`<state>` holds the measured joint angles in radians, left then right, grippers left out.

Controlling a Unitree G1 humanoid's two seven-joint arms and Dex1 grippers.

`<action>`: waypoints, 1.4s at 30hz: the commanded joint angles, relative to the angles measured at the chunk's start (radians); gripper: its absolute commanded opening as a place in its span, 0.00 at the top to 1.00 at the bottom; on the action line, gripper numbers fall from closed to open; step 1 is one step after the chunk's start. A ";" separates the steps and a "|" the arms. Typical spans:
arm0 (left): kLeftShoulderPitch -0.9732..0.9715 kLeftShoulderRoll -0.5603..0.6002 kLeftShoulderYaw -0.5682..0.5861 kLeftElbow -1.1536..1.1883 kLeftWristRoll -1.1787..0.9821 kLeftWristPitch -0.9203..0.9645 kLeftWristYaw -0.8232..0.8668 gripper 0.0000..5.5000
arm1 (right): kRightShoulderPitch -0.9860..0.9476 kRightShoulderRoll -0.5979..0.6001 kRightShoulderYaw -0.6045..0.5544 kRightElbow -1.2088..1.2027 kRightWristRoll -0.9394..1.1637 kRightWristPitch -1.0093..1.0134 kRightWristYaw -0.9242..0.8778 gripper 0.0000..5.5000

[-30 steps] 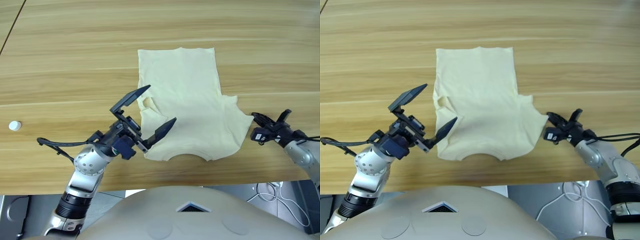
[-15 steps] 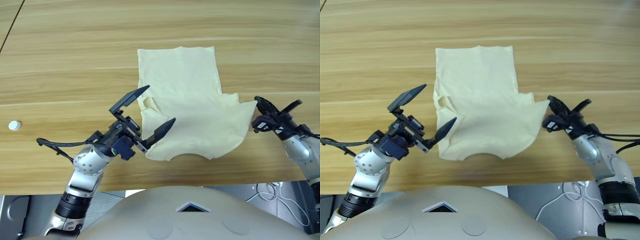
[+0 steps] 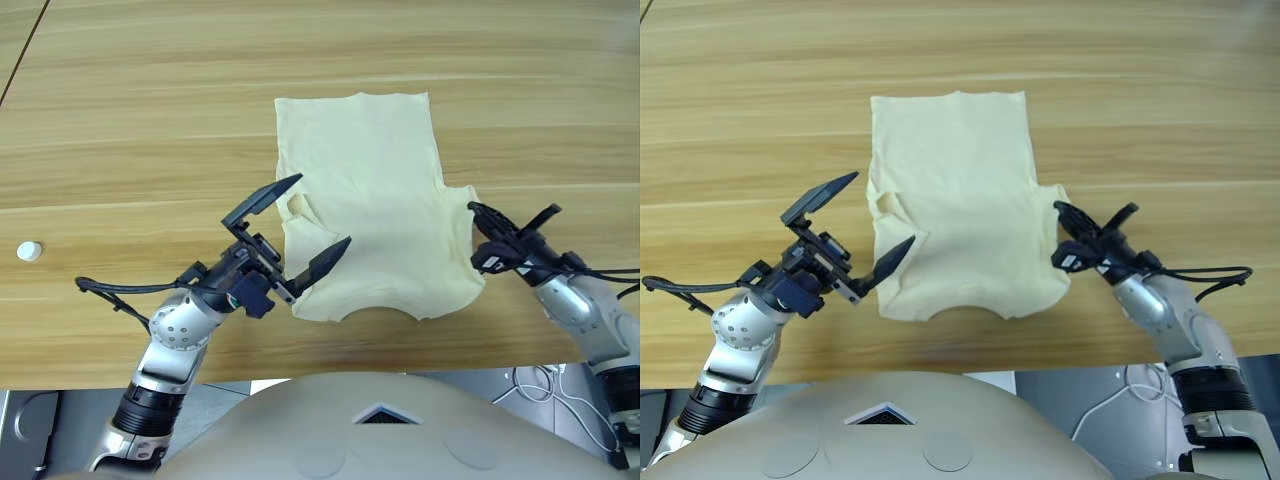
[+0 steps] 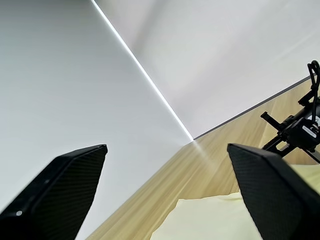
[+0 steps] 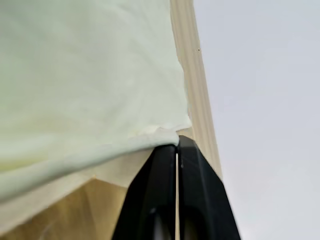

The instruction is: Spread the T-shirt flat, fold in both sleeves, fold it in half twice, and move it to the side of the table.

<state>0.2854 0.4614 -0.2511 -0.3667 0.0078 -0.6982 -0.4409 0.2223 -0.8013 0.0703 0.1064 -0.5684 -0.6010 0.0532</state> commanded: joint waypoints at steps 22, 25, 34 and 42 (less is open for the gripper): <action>0.014 0.060 0.037 0.057 0.051 0.012 -0.029 0.18 | -0.031 0.030 0.103 -0.050 0.013 -0.008 0.173 0.67; 0.041 0.147 0.120 0.112 0.123 0.030 -0.042 0.18 | -0.019 0.016 0.085 -0.074 0.050 -0.024 0.189 0.57; 0.160 0.393 0.252 0.240 0.329 0.081 -0.119 0.18 | 0.124 -0.221 -0.168 0.032 0.153 -0.048 0.290 0.57; 0.085 0.379 0.030 0.263 0.363 0.056 -0.236 0.18 | 0.293 -0.239 -0.164 -0.001 0.071 -0.006 0.321 0.57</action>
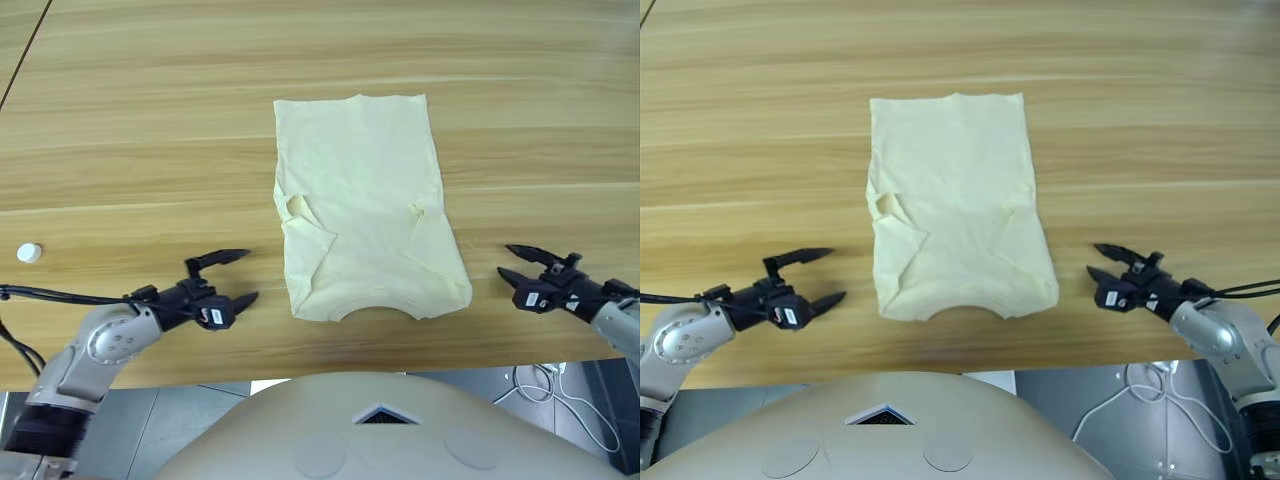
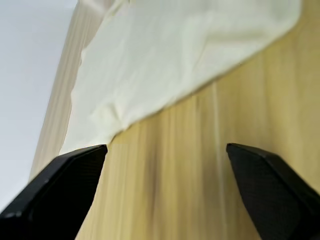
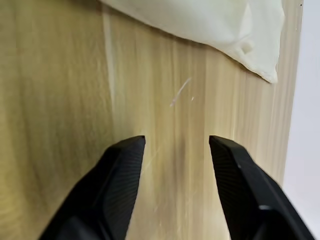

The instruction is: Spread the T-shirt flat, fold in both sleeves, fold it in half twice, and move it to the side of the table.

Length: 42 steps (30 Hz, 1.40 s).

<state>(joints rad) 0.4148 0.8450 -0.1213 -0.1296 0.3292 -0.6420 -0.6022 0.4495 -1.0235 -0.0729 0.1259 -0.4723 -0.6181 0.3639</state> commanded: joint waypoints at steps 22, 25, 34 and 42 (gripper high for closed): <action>-0.166 0.020 -0.337 0.104 0.064 -0.082 -0.119 0.18 | 0.129 0.013 -0.018 -0.050 -0.007 -0.023 -0.042 0.57; -0.226 0.036 -0.265 0.176 0.129 -0.036 -0.036 0.18 | 0.122 0.019 -0.012 -0.037 -0.013 -0.030 -0.049 0.57; -0.361 0.034 -0.237 0.358 0.270 -0.022 0.111 0.18 | 0.086 0.031 0.013 0.009 -0.026 -0.049 -0.070 0.57; -0.323 -0.029 -0.383 0.340 0.200 -0.110 0.045 0.18 | 0.067 0.025 0.025 0.040 -0.026 -0.059 -0.089 0.57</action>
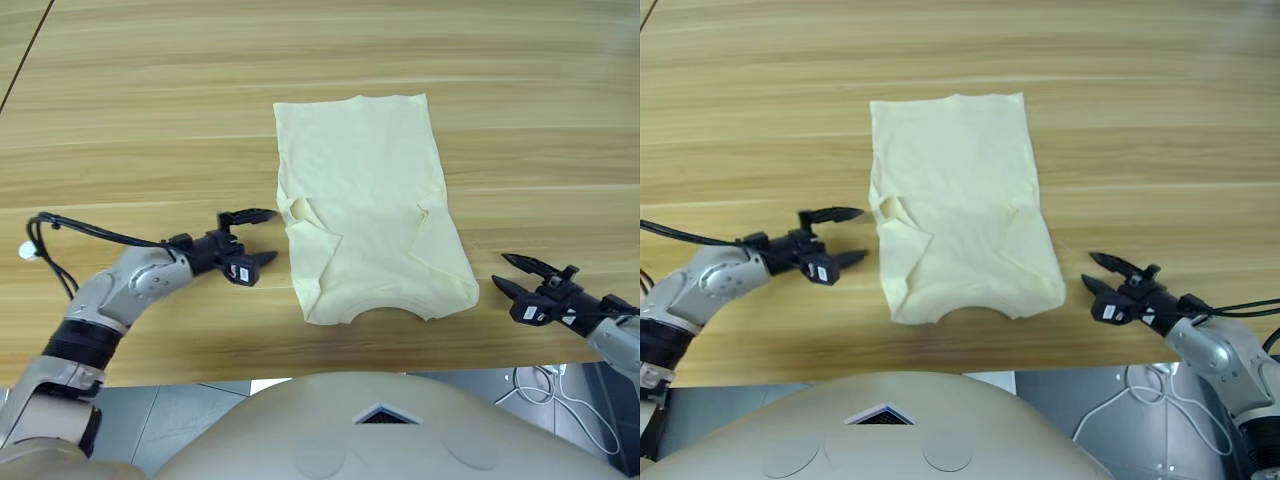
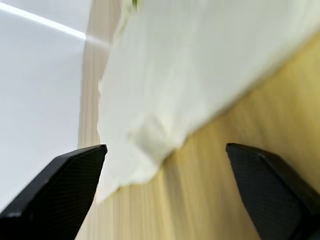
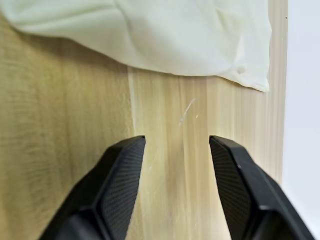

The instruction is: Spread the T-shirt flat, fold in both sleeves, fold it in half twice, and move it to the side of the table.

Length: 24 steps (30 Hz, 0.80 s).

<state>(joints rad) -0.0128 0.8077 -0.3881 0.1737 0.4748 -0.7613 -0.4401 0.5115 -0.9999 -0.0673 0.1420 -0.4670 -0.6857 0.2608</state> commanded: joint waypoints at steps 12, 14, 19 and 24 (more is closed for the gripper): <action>0.210 0.118 -0.139 -0.153 -0.066 0.020 -0.202 0.18 | -0.018 -0.003 0.029 0.022 -0.031 0.006 0.019 0.57; 0.220 0.109 -0.154 -0.173 -0.078 0.023 -0.212 0.18 | -0.026 0.000 0.034 0.021 -0.031 0.007 0.021 0.57; 0.221 0.083 -0.195 -0.185 -0.125 0.024 -0.249 0.18 | -0.038 0.000 0.043 0.022 -0.029 0.006 0.023 0.57; 0.190 0.061 -0.186 -0.130 -0.092 0.038 -0.230 0.18 | -0.041 0.001 0.048 0.019 -0.028 0.005 0.020 0.57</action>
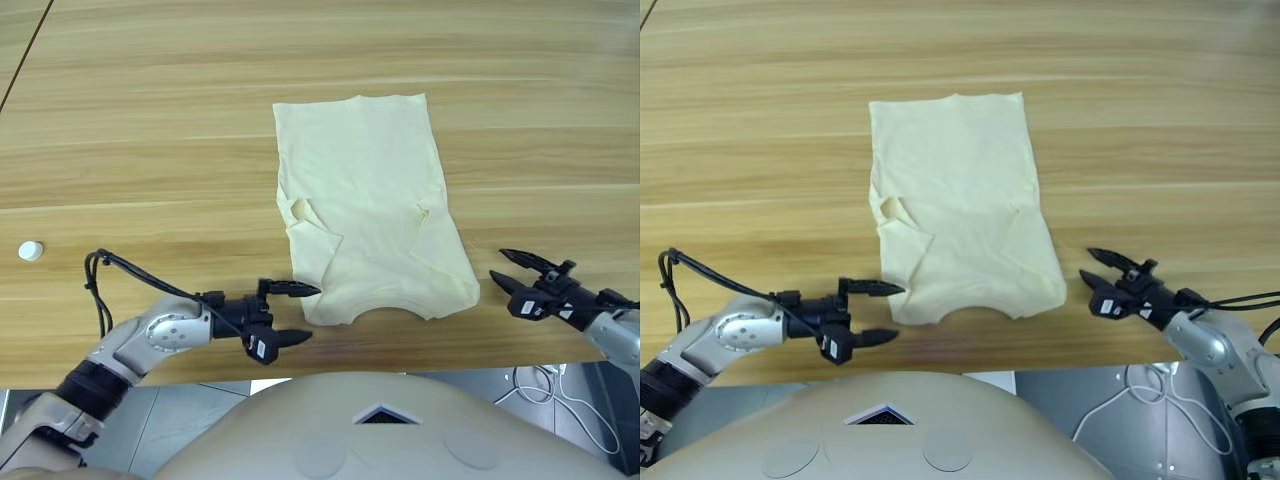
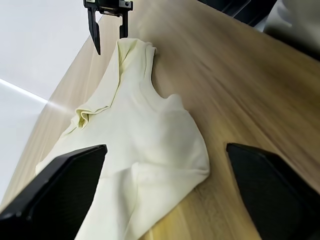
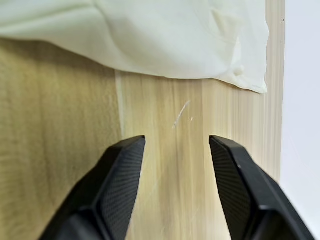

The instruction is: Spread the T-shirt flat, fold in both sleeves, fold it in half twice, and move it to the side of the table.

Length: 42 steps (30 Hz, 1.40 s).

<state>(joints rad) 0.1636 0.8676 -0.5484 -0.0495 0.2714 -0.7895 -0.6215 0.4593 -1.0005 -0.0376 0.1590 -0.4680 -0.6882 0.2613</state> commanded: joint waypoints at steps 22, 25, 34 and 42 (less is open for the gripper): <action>-0.009 -0.005 0.007 0.145 0.242 0.078 0.058 0.41 | 0.015 0.009 0.028 -0.004 -0.029 0.020 0.007 0.56; 0.002 -0.008 0.001 0.136 0.228 0.072 0.050 0.51 | 0.013 0.008 0.029 -0.006 -0.027 0.021 0.008 0.56; 0.028 -0.017 -0.009 0.110 0.186 0.068 0.028 0.80 | -0.001 0.010 0.027 -0.030 -0.011 0.012 0.014 0.56; 0.038 -0.004 0.028 0.099 0.170 0.079 0.038 0.94 | -0.009 -0.013 0.036 -0.046 -0.015 0.003 0.049 0.56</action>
<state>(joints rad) 0.1491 0.8352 -0.5071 -0.0046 0.3827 -0.7780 -0.5400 0.4429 -0.9975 -0.0150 0.1182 -0.4664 -0.6830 0.2814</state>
